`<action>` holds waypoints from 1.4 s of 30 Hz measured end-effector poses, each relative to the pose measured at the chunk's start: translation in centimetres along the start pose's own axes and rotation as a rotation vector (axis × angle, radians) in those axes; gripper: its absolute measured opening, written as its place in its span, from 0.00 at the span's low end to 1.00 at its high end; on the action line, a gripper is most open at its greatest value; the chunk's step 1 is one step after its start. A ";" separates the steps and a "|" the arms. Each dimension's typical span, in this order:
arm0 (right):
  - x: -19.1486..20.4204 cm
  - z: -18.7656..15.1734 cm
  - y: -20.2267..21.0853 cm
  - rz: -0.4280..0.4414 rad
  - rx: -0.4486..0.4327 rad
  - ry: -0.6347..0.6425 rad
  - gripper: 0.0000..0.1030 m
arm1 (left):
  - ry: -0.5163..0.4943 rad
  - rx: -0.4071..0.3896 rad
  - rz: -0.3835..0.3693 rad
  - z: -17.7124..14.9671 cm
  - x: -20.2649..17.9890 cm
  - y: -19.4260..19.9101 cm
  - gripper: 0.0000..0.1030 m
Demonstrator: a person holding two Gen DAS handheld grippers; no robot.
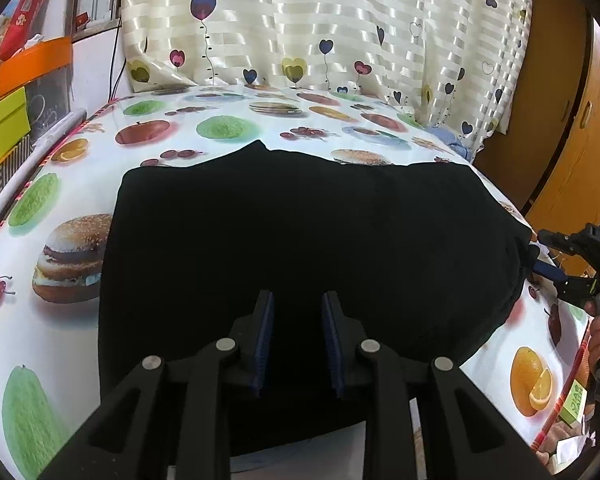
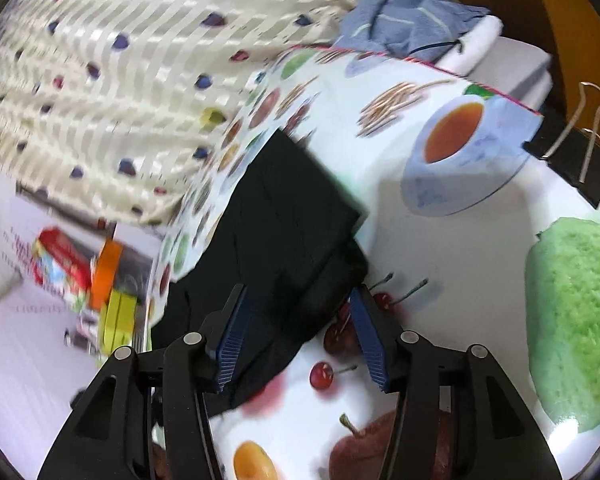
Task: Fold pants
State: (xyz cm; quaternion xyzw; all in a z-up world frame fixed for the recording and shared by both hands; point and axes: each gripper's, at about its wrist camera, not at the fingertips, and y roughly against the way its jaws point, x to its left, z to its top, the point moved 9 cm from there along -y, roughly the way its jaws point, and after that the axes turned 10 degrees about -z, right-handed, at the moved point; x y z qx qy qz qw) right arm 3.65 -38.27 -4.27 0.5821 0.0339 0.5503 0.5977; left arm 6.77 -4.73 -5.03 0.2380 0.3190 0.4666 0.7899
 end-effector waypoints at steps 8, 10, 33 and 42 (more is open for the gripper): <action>0.4 1.1 -0.9 -0.086 -0.015 -0.049 0.51 | 0.011 -0.003 -0.014 0.0 0.0 0.0 0.26; 0.9 1.4 -1.2 -0.139 -0.029 -0.011 0.51 | 0.015 -0.004 -0.018 0.0 -0.1 0.0 0.26; 7.8 2.4 0.8 0.028 -0.133 0.212 0.11 | 0.035 -0.009 -0.051 -0.1 0.2 0.0 0.27; 18.3 -1.8 1.6 0.249 -0.063 0.443 0.10 | 0.061 -0.015 -0.047 0.1 0.5 0.3 0.27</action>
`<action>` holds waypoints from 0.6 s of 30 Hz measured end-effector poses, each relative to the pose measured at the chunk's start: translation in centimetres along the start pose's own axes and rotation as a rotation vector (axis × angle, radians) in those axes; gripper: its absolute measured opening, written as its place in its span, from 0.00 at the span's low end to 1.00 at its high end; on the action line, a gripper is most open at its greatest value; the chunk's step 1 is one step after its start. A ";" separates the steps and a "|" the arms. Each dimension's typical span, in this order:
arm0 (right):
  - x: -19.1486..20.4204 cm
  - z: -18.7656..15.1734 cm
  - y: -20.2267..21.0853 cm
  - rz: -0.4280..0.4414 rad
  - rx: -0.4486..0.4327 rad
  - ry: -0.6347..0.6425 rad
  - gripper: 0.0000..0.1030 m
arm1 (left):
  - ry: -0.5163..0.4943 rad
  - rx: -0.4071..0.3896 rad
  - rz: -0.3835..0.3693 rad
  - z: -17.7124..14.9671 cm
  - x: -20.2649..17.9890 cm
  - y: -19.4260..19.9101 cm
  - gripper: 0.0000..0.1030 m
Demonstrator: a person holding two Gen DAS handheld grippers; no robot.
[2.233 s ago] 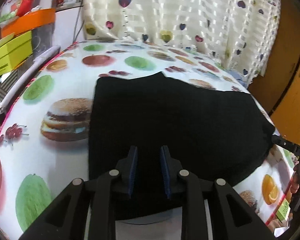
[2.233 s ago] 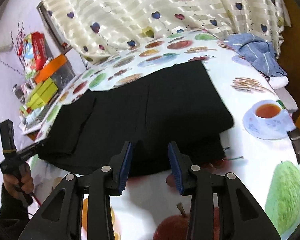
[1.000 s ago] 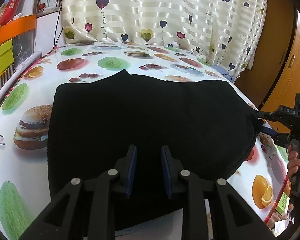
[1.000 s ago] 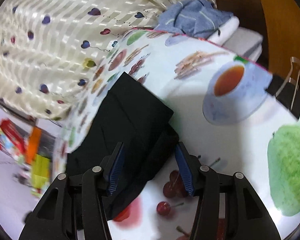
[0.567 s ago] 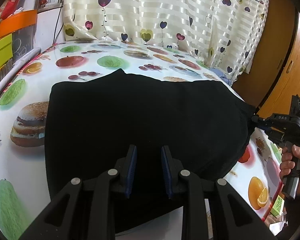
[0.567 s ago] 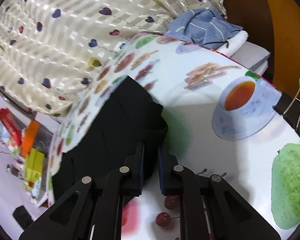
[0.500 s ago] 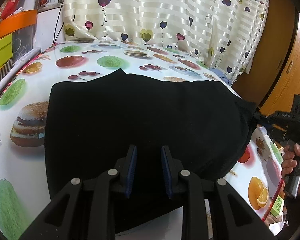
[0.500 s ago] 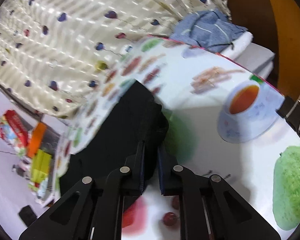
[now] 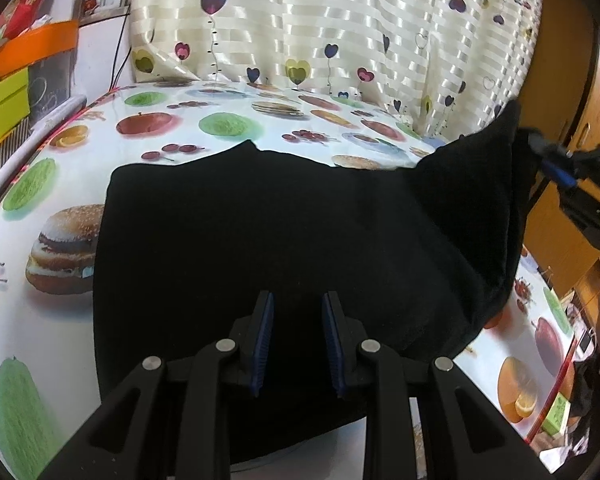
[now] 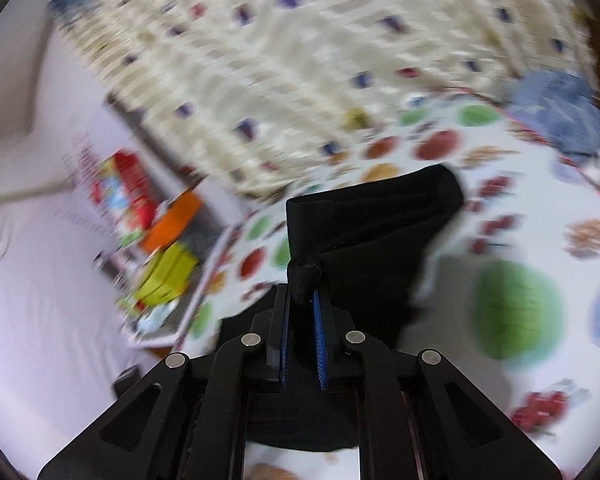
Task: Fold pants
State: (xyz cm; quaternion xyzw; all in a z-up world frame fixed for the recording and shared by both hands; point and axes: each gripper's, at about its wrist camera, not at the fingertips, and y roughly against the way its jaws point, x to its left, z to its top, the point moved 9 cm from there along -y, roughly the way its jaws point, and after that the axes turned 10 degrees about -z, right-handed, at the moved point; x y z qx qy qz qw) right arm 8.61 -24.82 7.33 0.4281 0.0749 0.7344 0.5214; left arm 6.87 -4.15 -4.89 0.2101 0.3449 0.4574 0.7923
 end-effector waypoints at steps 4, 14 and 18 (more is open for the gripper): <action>6.0 -2.0 -1.9 0.117 0.076 0.108 0.10 | 0.038 -0.012 0.006 0.1 0.8 0.5 0.27; 12.9 -11.7 -9.5 0.229 0.391 0.319 0.16 | 0.179 -0.096 0.104 -1.0 5.8 5.1 0.27; 12.6 -13.9 -10.7 0.231 0.466 0.341 0.25 | 0.206 -0.118 0.127 -1.9 7.4 6.8 0.27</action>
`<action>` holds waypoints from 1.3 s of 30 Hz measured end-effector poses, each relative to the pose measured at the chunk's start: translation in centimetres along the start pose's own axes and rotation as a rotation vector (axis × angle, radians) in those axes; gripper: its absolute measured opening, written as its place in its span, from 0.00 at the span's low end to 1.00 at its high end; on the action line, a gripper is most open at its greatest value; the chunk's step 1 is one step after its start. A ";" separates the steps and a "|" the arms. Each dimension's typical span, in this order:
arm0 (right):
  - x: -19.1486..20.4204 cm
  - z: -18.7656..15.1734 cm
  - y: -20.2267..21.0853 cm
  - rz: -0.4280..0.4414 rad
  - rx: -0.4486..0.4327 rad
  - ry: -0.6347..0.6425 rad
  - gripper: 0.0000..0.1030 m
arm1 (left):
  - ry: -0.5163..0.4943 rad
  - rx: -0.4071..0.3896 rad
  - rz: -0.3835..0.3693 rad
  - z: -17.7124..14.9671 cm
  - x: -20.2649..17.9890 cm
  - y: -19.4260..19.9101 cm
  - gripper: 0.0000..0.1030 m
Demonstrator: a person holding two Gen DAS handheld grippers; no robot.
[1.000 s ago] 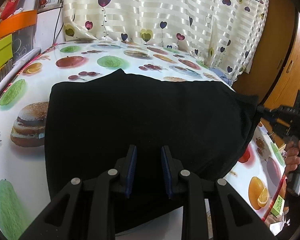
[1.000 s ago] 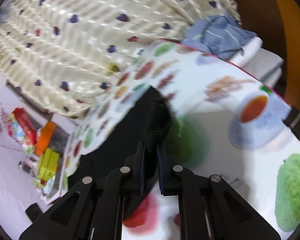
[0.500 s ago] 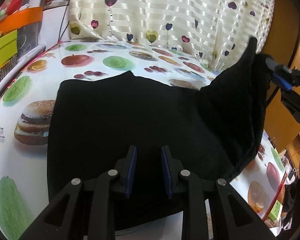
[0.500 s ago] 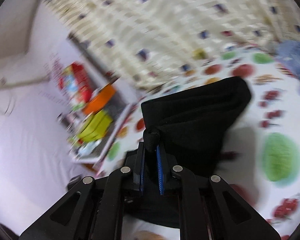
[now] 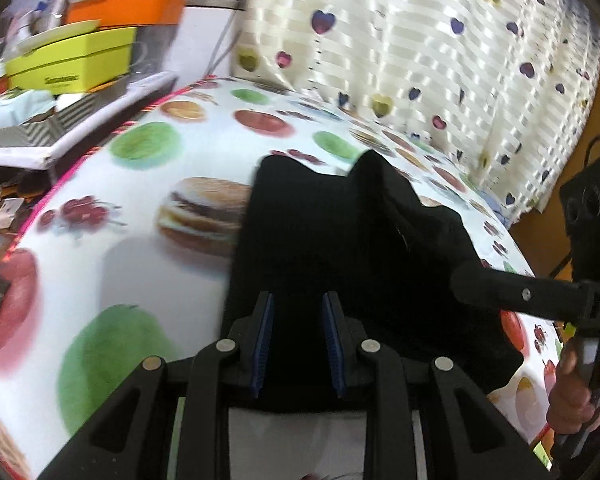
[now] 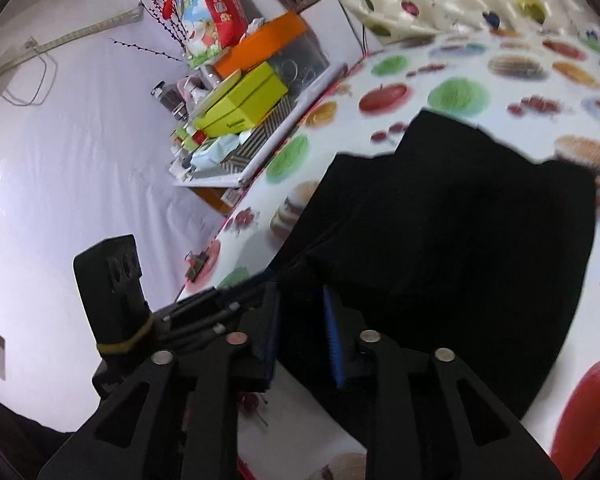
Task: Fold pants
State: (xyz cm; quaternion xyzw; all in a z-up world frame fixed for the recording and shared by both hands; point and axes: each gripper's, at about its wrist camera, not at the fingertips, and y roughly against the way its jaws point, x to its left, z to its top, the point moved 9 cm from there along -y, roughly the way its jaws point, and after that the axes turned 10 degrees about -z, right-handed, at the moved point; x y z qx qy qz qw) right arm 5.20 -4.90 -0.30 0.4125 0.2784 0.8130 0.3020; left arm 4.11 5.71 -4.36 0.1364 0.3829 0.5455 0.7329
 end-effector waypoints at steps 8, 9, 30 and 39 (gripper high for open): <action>0.4 0.2 3.7 0.062 -0.115 0.034 0.43 | 0.004 -0.056 0.000 1.9 0.7 1.0 0.35; -0.3 0.2 4.1 0.048 -0.131 0.027 0.43 | -0.005 -0.064 -0.015 2.4 0.2 0.8 0.43; -9.1 -2.3 4.6 -0.113 -0.137 -0.143 0.43 | -0.138 0.133 -0.079 3.3 -3.4 -6.8 0.49; -9.6 -2.3 4.7 -0.113 -0.147 -0.159 0.43 | -0.001 0.103 -0.123 3.7 -1.6 -5.5 0.11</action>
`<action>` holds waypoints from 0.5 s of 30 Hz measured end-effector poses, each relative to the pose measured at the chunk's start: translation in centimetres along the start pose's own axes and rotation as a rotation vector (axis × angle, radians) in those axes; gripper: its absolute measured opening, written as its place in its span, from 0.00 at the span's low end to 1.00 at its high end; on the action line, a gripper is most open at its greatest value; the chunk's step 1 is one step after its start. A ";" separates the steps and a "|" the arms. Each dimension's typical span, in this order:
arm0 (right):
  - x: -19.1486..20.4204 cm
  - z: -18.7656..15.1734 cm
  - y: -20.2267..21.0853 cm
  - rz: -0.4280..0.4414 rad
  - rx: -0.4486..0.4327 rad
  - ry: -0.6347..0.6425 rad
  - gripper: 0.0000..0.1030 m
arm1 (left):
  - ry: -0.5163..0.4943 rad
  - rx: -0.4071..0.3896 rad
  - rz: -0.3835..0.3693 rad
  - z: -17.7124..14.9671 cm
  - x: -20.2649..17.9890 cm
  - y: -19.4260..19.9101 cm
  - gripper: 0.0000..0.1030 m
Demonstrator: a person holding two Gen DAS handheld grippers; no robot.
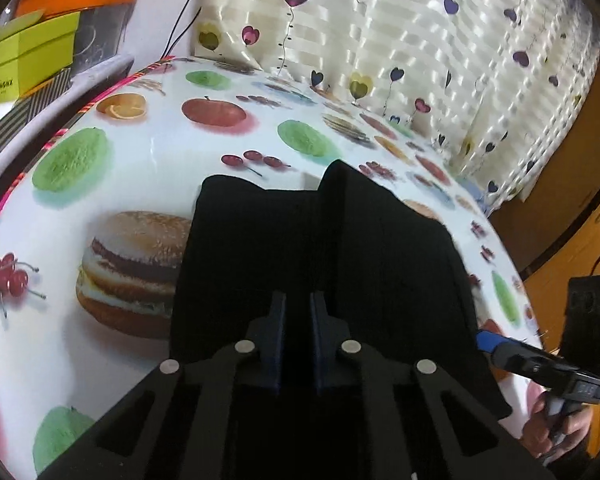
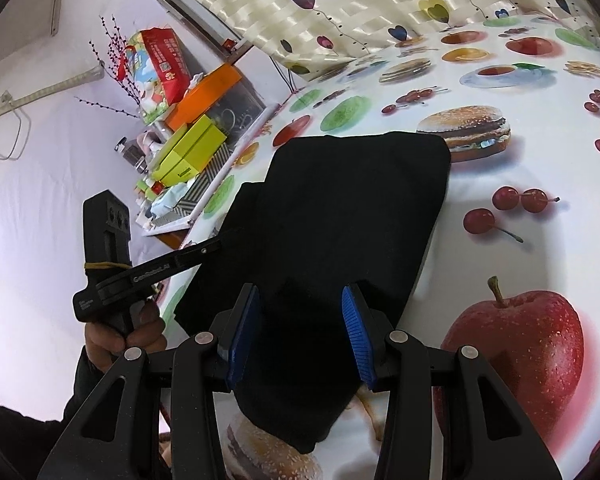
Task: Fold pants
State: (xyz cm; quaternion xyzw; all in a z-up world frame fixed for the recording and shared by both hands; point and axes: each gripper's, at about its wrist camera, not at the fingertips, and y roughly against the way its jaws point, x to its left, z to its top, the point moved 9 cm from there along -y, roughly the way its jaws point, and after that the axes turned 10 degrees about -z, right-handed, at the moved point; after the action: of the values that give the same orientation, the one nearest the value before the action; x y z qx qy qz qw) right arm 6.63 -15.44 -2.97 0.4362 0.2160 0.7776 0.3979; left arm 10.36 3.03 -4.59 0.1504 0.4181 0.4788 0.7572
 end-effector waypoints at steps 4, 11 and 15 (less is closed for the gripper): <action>0.0 0.0 0.1 -0.003 -0.003 -0.002 0.43 | 0.021 -0.044 -0.058 0.3 -1.0 1.3 0.09; 0.3 0.2 0.6 -0.006 -0.012 0.004 0.43 | 0.040 -0.114 -0.058 0.2 -1.5 4.4 0.04; 0.6 0.3 0.7 -0.002 -0.019 0.019 0.43 | 0.050 -0.206 0.004 0.0 0.2 8.0 0.00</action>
State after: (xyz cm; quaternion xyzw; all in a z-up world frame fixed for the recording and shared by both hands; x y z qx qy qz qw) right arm 6.41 -15.37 -1.96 0.4249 0.2127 0.7834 0.4006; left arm 5.63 7.19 0.38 0.0605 0.3848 0.5243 0.7572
